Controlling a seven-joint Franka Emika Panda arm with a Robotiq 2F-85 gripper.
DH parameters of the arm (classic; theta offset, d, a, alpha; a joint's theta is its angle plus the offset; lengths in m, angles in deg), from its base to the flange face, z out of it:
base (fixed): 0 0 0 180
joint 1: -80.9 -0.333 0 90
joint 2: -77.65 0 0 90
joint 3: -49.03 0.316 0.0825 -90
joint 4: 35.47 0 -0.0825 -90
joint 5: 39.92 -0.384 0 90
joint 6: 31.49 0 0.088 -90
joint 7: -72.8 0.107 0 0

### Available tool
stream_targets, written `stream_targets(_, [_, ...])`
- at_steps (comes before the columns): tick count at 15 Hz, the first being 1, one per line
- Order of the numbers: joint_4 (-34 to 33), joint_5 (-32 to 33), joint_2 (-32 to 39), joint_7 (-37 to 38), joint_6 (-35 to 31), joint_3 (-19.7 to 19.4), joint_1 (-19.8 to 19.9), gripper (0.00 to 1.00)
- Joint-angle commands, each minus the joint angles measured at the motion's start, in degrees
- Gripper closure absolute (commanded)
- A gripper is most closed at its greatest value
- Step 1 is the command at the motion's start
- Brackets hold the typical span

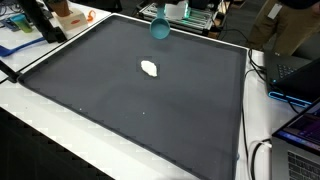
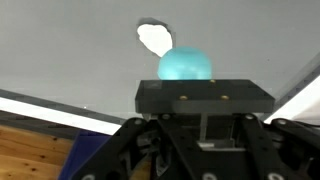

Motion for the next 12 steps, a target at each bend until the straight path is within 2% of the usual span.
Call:
stream_targets(1, [-0.6,3.8,0.2,1.5,1.9,-0.6,0.4,0.78])
stream_targets(4, [-4.4,6.6,2.6,-3.2,14.3,-3.0,0.8,0.78])
stream_targets(8, [-12.3,4.5,7.3,-14.6,26.8,-6.0,-0.6,0.78])
stream_targets(10, [-16.6,5.7,9.3,-16.4,29.0,-5.3,-0.2,0.78])
stream_targets(12, [-19.1,6.9,10.8,-11.2,24.7,-3.8,0.8,0.78])
